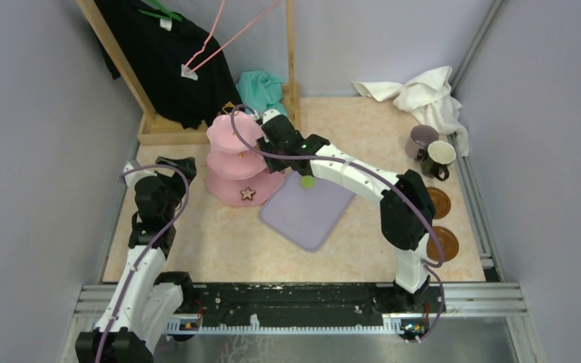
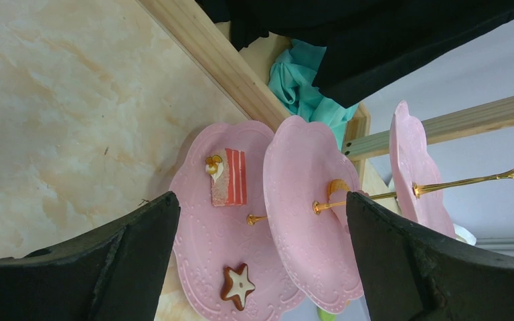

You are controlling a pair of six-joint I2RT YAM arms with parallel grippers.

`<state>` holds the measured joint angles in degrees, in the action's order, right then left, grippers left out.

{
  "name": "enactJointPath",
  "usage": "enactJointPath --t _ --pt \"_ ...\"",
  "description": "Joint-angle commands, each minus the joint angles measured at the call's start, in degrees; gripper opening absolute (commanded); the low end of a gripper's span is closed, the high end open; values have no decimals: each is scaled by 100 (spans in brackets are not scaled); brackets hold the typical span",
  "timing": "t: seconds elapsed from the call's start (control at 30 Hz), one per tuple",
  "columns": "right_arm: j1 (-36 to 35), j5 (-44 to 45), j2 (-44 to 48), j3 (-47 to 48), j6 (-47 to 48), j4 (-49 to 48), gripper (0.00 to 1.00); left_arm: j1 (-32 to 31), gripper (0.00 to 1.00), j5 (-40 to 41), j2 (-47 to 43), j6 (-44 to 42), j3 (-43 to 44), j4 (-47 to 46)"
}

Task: Serve the afternoon tea

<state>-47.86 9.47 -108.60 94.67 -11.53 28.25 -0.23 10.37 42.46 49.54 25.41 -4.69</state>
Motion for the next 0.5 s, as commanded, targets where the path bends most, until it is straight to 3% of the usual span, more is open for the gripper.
enactJointPath --t 0.0,0.47 --pt "5 -3 397 -4 37 -318 39 35 98 -27 -72 29 -39 -100" --pt "-38 44 673 -333 28 -462 38 40 98 -26 -87 35 -52 -94"
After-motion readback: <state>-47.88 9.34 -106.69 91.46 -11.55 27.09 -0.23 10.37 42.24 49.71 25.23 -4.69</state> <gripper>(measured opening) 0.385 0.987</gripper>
